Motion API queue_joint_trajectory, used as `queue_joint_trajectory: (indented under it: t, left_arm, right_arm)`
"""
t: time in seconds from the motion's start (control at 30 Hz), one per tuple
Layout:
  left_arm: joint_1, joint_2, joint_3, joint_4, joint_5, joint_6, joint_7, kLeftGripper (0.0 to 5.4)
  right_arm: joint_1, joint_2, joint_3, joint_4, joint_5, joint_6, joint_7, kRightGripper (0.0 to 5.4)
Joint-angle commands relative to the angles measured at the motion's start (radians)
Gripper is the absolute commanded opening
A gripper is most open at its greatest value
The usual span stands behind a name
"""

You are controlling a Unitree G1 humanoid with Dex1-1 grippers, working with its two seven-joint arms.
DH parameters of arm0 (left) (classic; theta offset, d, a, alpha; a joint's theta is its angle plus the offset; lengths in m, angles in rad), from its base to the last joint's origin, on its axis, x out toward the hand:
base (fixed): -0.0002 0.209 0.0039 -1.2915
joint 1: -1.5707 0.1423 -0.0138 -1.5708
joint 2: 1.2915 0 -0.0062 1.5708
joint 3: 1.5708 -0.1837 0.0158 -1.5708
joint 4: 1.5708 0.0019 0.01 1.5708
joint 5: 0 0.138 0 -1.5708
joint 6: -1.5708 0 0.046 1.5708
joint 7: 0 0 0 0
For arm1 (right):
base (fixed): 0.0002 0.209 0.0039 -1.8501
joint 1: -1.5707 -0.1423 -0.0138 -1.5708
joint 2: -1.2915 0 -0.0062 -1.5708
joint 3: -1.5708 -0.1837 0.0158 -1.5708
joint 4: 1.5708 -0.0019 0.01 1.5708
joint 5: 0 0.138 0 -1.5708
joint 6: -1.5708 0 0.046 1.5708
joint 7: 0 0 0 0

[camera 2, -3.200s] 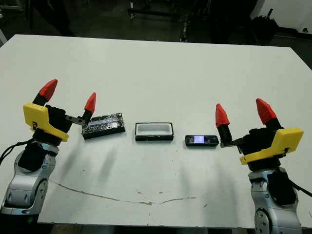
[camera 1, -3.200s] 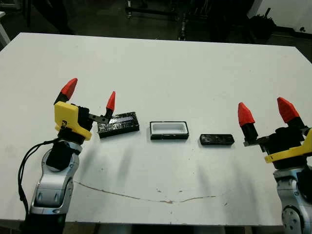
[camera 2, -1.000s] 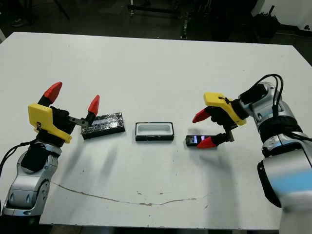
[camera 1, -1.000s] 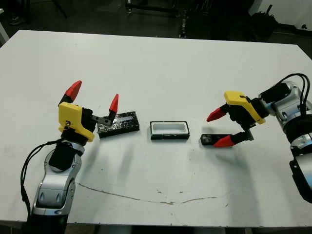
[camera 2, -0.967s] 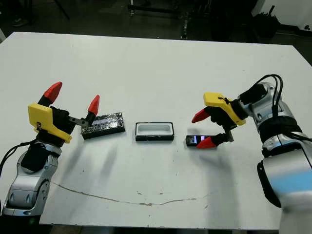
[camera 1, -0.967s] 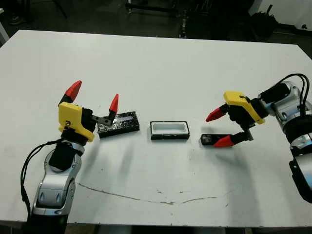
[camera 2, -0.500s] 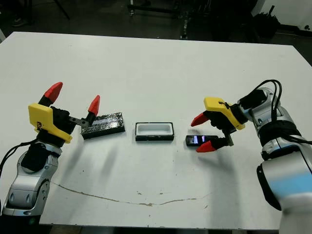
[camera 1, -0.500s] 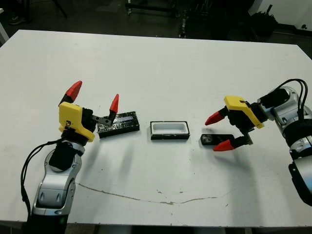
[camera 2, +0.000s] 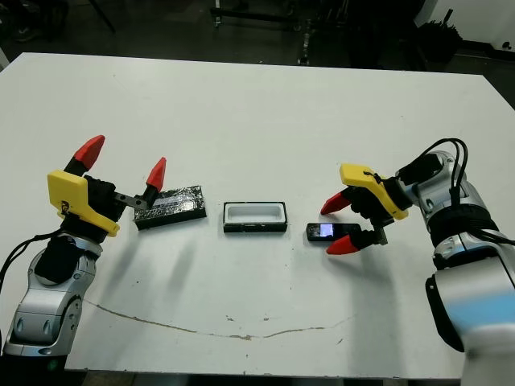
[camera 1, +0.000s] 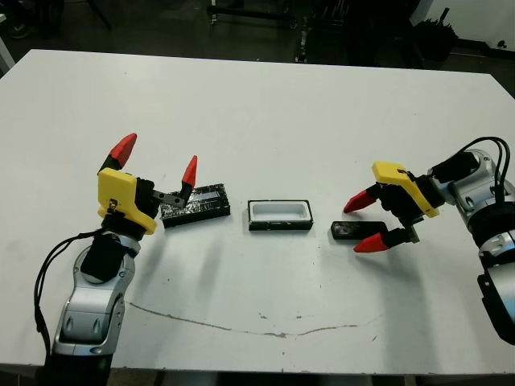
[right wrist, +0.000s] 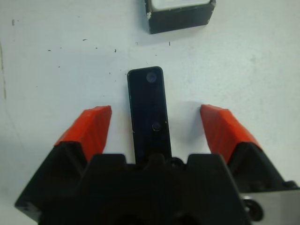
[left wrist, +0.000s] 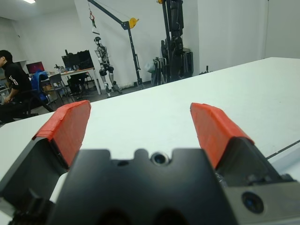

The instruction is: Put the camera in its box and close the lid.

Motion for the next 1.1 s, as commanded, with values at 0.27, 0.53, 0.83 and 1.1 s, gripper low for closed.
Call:
queue_joint_trajectory:
  t: [0.27,0.53,0.83,1.1]
  left_arm:
    - [0.006,0.014,0.005,-0.006,-0.005,0.017,-0.007,5.40]
    - [-0.001,0.015,0.010,0.009,0.000,-0.001,-0.008,5.40]
    - [-0.003,0.012,0.015,0.013,0.004,-0.008,-0.003,5.40]
    - [-0.001,0.015,0.013,0.003,0.009,0.005,0.001,5.40]
  right_arm:
    - [0.056,-0.017,-0.045,-0.062,-0.005,0.005,-0.003,3.42]
    - [0.105,-0.043,-0.053,-0.216,-0.012,0.110,-0.037,2.25]
    - [0.136,-0.083,-0.046,-0.345,-0.042,0.184,-0.103,1.67]
    - [0.139,-0.097,-0.047,-0.384,-0.044,0.182,-0.136,1.67]
